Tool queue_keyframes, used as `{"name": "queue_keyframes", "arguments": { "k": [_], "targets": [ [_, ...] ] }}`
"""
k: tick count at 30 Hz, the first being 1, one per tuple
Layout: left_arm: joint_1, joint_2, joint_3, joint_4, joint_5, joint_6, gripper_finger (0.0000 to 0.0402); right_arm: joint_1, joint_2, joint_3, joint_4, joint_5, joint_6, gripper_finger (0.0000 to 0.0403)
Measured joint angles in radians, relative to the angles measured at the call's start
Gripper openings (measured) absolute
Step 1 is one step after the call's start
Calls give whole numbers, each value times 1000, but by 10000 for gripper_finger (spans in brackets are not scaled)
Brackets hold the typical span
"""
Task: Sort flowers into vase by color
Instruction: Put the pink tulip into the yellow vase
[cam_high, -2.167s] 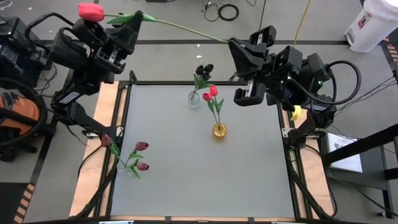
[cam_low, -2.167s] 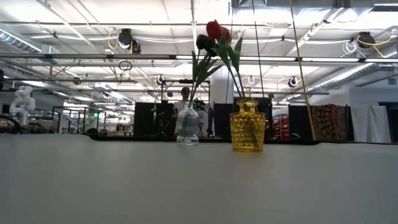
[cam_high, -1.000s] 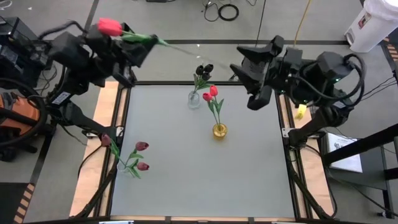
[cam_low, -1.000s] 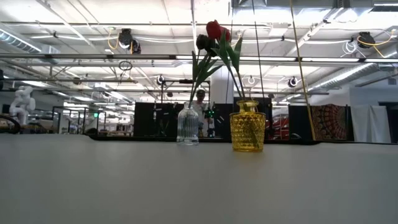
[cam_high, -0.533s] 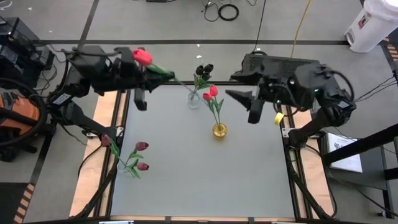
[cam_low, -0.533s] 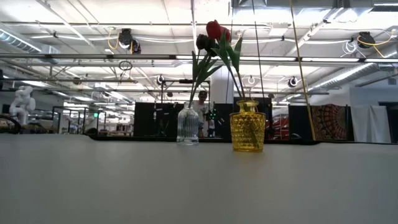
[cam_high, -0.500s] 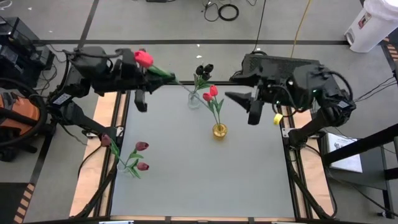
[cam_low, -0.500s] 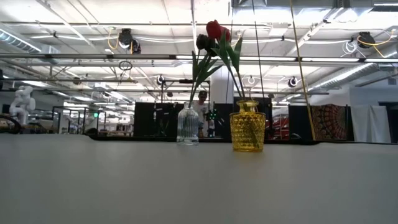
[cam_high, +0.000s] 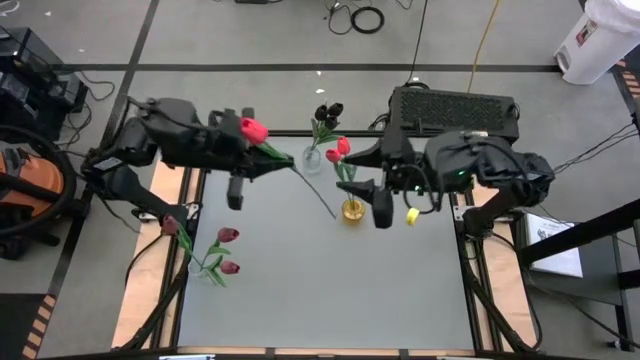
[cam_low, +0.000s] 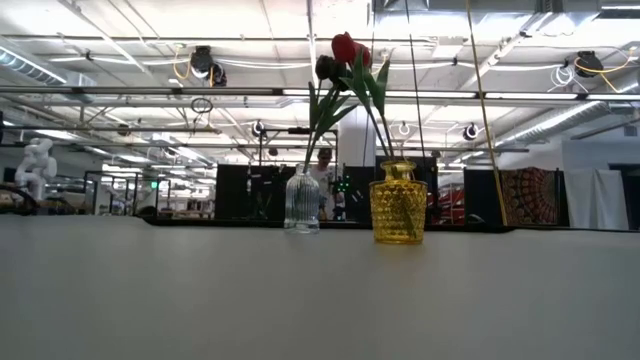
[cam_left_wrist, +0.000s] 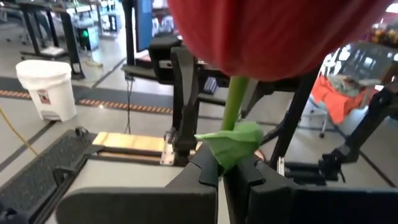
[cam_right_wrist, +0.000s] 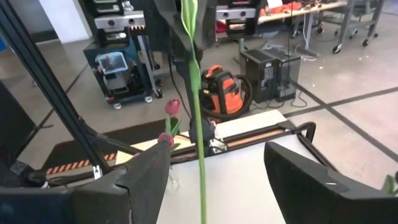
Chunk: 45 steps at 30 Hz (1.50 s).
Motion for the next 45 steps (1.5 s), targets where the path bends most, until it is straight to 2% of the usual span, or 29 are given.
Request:
{"name": "queue_keyframes", "arguments": {
  "k": [11,27,45],
  "targets": [
    [-47,73,0,-55,26,-5,4,48,45,0,-10,1,39,251],
    [-123,76,0,-57,21,-33,4,114,47,0,-59,1,139,251],
    [-120,82,0,-52,-30,-27,4,119,62,1,-62,2,183,251]
  ]
}}
